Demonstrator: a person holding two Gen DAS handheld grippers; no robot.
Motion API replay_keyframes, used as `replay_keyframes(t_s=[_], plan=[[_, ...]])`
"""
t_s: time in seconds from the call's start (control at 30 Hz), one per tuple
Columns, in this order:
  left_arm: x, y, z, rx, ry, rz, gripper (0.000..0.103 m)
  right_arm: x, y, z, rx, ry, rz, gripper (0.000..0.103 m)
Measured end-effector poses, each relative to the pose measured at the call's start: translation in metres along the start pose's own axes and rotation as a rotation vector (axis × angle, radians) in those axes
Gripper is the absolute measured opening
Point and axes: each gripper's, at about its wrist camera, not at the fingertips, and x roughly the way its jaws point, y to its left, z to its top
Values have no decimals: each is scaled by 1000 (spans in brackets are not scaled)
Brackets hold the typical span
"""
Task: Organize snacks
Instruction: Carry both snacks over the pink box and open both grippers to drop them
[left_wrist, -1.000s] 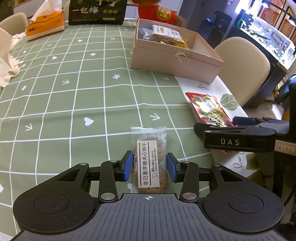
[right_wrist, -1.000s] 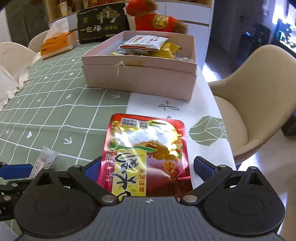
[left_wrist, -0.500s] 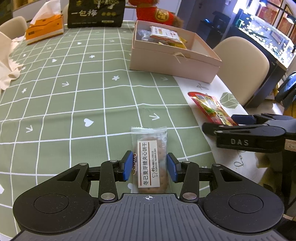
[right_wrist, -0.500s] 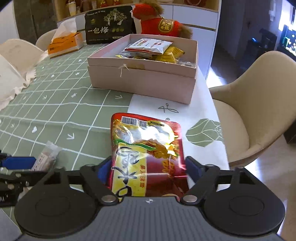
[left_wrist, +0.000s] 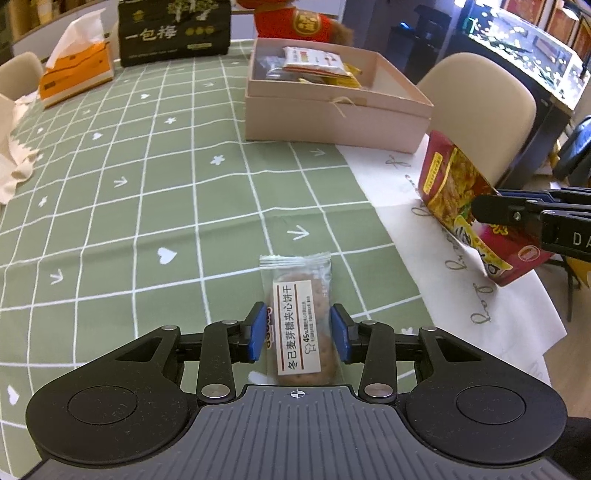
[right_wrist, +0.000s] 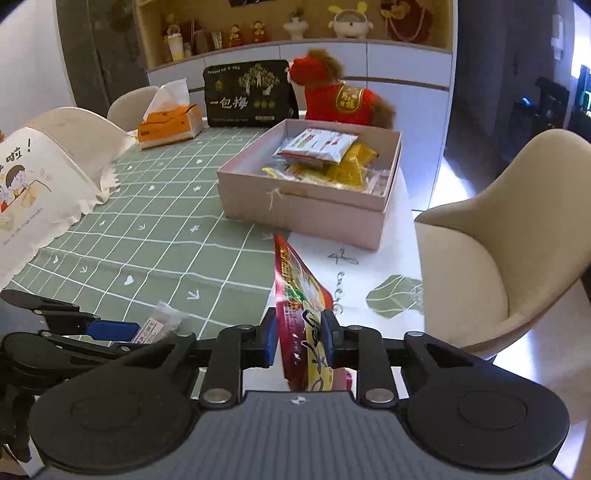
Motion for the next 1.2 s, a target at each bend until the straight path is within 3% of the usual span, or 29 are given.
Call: replay_keyframes(t_s=[0.3, 0.53, 0.67, 0.8, 0.97, 1.07, 1.13, 1.2], plan=[[2, -3, -1, 15, 8, -1, 43, -2, -14, -2, 25, -2, -28, 18], [2, -4, -3, 23, -7, -1, 43, 31, -36, -11, 96, 92, -29, 23], [1, -2, -4, 15, -11, -12, 43, 39, -30, -3, 96, 81, -49, 21], [-4, 4, 3, -24, -30, -75, 39, 17, -26, 7, 70, 29, -36, 21], [-31, 4, 55, -39, -179, -156, 39, -13, -34, 19, 88, -29, -25, 21], [-50, -6, 110, 6, -298, -164, 39, -22, -36, 21, 103, -46, -22, 21], [-59, -9, 152, -17, -395, -205, 41, -23, -36, 20, 110, -49, -22, 21], [-53, -5, 190, -64, -430, -254, 48, -23, -34, 19, 116, -47, -27, 21]])
